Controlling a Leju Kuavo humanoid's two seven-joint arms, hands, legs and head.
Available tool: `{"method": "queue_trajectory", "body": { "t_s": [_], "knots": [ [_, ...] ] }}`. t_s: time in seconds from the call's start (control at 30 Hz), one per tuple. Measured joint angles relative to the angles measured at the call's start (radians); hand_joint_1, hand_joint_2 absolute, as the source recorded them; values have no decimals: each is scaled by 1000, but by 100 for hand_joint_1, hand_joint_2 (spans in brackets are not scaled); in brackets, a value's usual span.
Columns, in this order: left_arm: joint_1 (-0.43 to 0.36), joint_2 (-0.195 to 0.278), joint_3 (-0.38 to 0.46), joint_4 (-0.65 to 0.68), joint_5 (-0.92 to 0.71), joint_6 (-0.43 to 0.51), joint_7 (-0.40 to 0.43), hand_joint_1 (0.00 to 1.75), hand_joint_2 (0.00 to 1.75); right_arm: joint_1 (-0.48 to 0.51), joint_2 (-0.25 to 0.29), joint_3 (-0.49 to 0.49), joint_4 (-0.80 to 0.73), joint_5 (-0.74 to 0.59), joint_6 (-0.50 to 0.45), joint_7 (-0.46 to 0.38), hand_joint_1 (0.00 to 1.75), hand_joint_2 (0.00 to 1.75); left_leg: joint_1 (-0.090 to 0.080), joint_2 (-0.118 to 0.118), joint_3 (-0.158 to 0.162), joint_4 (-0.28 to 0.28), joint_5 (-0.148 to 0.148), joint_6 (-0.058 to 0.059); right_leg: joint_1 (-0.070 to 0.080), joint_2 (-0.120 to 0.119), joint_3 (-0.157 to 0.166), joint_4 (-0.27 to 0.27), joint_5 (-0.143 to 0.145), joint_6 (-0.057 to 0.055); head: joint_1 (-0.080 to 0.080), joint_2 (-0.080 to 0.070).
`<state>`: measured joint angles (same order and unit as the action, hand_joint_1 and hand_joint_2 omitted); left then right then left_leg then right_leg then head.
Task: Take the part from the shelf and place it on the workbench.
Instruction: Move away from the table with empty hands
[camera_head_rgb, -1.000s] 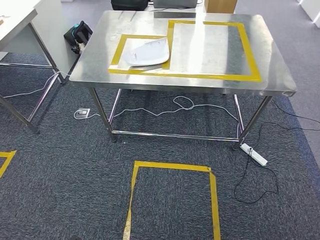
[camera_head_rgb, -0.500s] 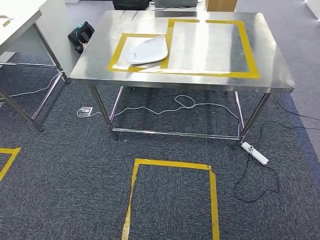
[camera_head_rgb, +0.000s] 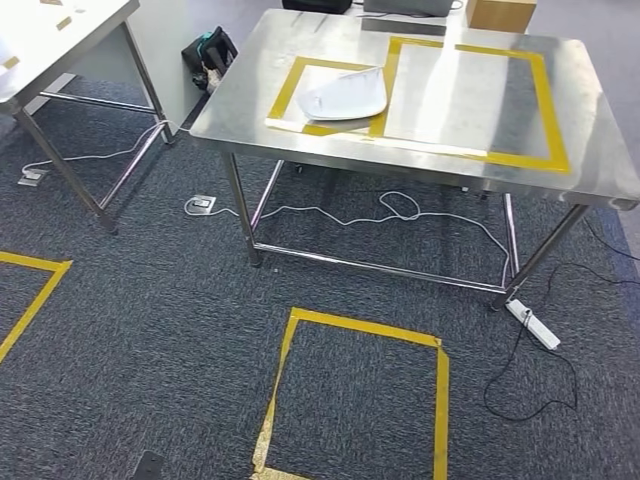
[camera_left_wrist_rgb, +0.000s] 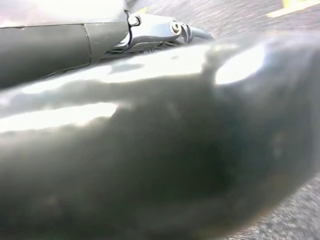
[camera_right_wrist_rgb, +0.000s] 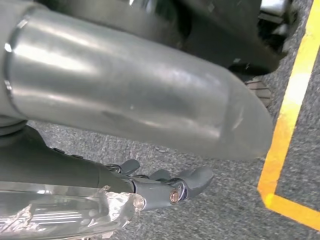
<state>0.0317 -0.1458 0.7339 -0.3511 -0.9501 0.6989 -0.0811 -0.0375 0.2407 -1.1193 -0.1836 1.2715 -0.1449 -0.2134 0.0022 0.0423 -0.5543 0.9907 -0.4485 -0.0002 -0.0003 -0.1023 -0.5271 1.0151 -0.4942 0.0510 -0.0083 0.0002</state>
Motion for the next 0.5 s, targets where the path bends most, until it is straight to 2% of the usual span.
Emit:
{"method": "queue_trajectory", "body": {
  "t_s": [0.03,0.1,0.13,0.17,0.2,0.23,0.27,0.3,0.33,0.37,0.4,0.43,0.47,0.5],
  "knots": [
    [0,-16,52,-13,-15,0,-4,0,0,0,0,-2,0,0,-1,0,0,0,2,-8,-1,-1,3,6,-2,24,-9,26,-20,6,2,0],
    [-4,-38,128,-37,-31,1,-8,0,0,4,0,-6,0,-1,-2,1,0,0,2,-28,-6,-1,9,17,-3,78,-56,140,-86,12,4,0],
    [-6,-46,158,-48,-37,1,-12,0,0,6,0,-9,0,-1,-2,2,0,0,1,-42,-10,-1,12,22,-3,90,-88,210,-118,12,4,0],
    [-8,-51,183,-56,-47,1,-18,0,0,8,0,-11,0,-1,-3,4,0,0,0,-56,-13,-1,14,24,-3,95,-111,262,-134,10,5,0],
    [-10,-56,207,-61,-58,1,-28,0,0,8,0,-12,0,-1,-3,5,0,0,-1,-72,-15,-1,16,25,-2,98,-119,276,-129,8,5,0],
    [-11,-60,231,-65,-72,2,-39,0,0,8,0,-14,0,-2,-4,6,0,0,-1,-87,-16,0,18,24,-2,101,-109,255,-108,5,5,0],
    [-13,-64,255,-66,-86,2,-50,0,0,8,0,-15,0,-2,-5,7,0,0,-1,-103,-16,0,20,22,-2,109,-81,198,-72,1,5,0],
    [-15,-68,278,-66,-96,2,-60,0,0,7,0,-15,0,-2,-6,7,0,0,0,-117,-16,0,23,19,-3,128,-47,127,-38,-3,5,0],
    [-19,-71,299,-66,-105,2,-69,0,0,6,0,-16,0,-2,-7,7,0,0,-1,-130,-18,2,24,15,-5,154,-17,61,-16,-6,5,0],
    [-24,-75,318,-66,-116,2,-76,0,0,5,0,-17,0,-2,-8,7,0,0,-1,-142,-21,2,27,10,-7,176,3,16,-5,-8,4,0],
    [-28,-78,335,-66,-128,2,-82,0,0,4,0,-18,0,-3,-9,7,0,0,0,-152,-24,2,30,4,-7,191,11,-6,-5,-10,4,0],
    [-30,-81,353,-66,-142,2,-86,0,0,4,0,-19,0,-3,-10,7,0,0,1,-164,-29,0,34,-4,-6,192,12,-13,-6,-13,4,0],
    [-32,-84,370,-66,-160,2,-89,0,0,4,0,-20,0,-3,-11,7,0,0,4,-173,-31,-2,38,-10,-6,178,14,-14,-2,-18,4,0],
    [-32,-88,389,-66,-177,2,-92,0,0,4,1,-21,-1,-3,-12,6,0,0,4,-166,-36,2,35,-16,-7,166,17,-18,2,-24,3,0]
  ]
}}
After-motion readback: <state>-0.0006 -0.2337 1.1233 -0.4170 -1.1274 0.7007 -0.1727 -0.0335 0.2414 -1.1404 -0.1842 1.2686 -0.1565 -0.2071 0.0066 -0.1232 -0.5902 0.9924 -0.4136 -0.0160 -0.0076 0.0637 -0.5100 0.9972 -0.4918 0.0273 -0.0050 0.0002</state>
